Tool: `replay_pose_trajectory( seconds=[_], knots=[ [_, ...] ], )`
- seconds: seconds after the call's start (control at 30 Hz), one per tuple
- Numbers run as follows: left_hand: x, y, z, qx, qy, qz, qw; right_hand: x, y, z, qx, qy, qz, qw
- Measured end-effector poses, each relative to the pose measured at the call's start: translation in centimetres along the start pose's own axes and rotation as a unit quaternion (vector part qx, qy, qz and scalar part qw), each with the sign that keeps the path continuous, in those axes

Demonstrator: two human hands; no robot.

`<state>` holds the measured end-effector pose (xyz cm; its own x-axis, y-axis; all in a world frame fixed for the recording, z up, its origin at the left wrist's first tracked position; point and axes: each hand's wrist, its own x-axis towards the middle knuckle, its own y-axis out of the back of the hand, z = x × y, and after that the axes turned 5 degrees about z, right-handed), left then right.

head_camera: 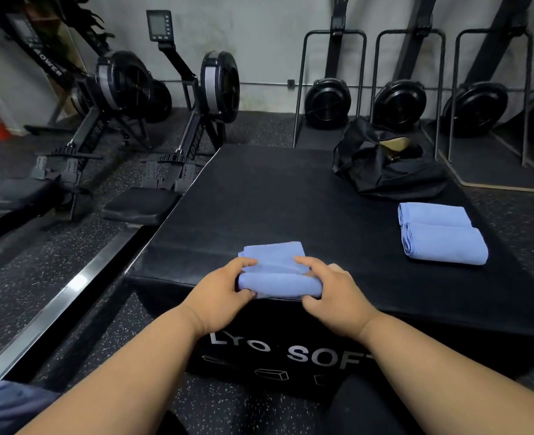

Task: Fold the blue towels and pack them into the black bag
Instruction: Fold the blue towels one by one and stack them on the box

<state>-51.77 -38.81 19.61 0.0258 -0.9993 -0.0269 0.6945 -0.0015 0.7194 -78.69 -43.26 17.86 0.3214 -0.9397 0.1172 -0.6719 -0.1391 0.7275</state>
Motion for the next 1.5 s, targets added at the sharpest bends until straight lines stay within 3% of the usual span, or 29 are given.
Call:
replay_pose_trajectory(
  seconds=[0.13, 0.2, 0.33, 0.53, 0.67, 0.8, 0.93, 1.23, 1.37, 1.5],
  knots=[
    [-0.4, 0.1, -0.8, -0.119, 0.047, 0.005, 0.992, 0.2, 0.5, -0.2, 0.158, -0.054, 0.029, 0.986],
    [0.3, 0.0, -0.8, -0.166, 0.07, 0.01, 0.984, 1.1, 0.1, -0.3, 0.171, -0.085, 0.047, 0.981],
    [2.3, -0.4, -0.3, -0.13, 0.111, 0.055, 0.984, 3.1, -0.7, -0.5, 0.121, -0.162, 0.062, 0.977],
    [3.7, -1.1, 0.3, -0.076, 0.136, 0.086, 0.984, 3.9, -1.3, -0.3, 0.04, -0.184, 0.08, 0.979],
    [3.8, -2.0, 0.7, -0.068, 0.129, 0.074, 0.987, 3.1, -1.4, -0.4, 0.124, -0.19, 0.084, 0.97],
    [4.0, -2.8, 2.2, -0.07, 0.132, 0.062, 0.987, 2.1, -0.9, -0.4, 0.274, -0.19, 0.104, 0.937],
    [4.3, -4.5, 6.1, -0.143, 0.117, 0.061, 0.981, 0.8, 2.2, 1.1, 0.315, -0.201, 0.15, 0.916],
    [7.6, -16.6, 19.5, -0.211, 0.073, 0.011, 0.975, -3.7, 15.1, 11.0, 0.22, -0.234, 0.329, 0.888],
    [9.0, -21.1, 23.0, -0.18, 0.043, -0.009, 0.983, -4.4, 18.1, 16.2, 0.156, -0.256, 0.324, 0.898],
    [9.8, -23.2, 23.5, -0.16, 0.066, -0.006, 0.985, -4.6, 18.3, 18.9, 0.138, -0.285, 0.298, 0.9]
  ],
)
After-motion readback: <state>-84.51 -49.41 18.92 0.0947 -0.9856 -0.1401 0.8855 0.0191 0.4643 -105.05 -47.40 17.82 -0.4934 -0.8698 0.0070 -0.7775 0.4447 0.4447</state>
